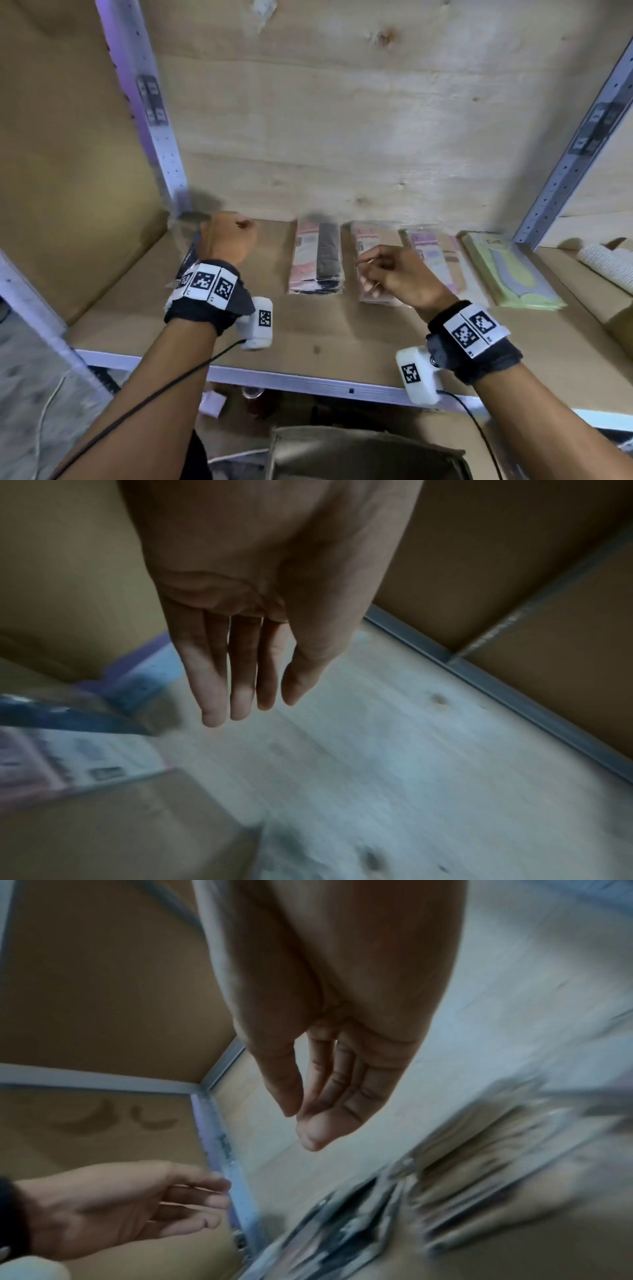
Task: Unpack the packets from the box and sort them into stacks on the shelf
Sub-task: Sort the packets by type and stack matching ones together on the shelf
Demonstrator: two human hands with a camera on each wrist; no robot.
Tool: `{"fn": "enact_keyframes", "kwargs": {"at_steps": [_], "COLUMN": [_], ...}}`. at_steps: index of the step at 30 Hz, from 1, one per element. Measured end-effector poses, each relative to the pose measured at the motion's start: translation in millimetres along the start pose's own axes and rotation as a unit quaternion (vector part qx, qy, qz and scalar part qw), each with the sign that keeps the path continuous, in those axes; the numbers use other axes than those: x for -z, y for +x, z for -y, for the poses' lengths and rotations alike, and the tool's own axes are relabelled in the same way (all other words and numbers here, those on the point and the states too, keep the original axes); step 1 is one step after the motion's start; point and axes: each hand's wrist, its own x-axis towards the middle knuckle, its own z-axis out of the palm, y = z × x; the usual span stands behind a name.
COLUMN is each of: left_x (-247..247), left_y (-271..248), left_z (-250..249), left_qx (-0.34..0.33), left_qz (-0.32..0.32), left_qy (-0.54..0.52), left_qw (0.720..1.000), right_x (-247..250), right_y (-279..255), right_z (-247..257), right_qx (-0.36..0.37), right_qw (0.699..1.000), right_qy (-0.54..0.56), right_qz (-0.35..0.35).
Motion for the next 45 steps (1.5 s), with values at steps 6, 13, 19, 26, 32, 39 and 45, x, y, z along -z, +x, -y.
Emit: {"fn": "enact_keyframes", "kwargs": {"at_steps": [6,13,19,26,32,39,45], "left_x": [36,53,51,43,46,51,32], "left_y": [23,35,41,41,44,35,22], "left_z": [65,115,139,144,139,90,62], "left_qx": [0.095,0.114,0.170,0.293,0.208,0.041,-0.016], "left_qz": [0.013,0.094,0.160,0.223,0.107,-0.045,0.148], "left_qy": [-0.005,0.020,-0.051,-0.174,-0.096,-0.103,-0.125], "left_qw": [0.995,0.989,0.971,0.913,0.968,0.993,0.981], "right_x": [-96,-186,-222,-224,-192,-116,-35], "right_y": [43,91,112,118,97,52,12], "right_z": [42,61,48,40,43,39,24], "right_qx": [-0.011,-0.107,-0.165,-0.155,-0.089,-0.051,-0.035], "right_qw": [0.995,0.982,0.975,0.984,0.989,0.981,0.981], "right_qy": [0.016,0.050,0.107,0.041,0.056,0.059,0.003], "right_qz": [0.096,0.149,0.106,0.081,0.102,0.178,0.192]}}
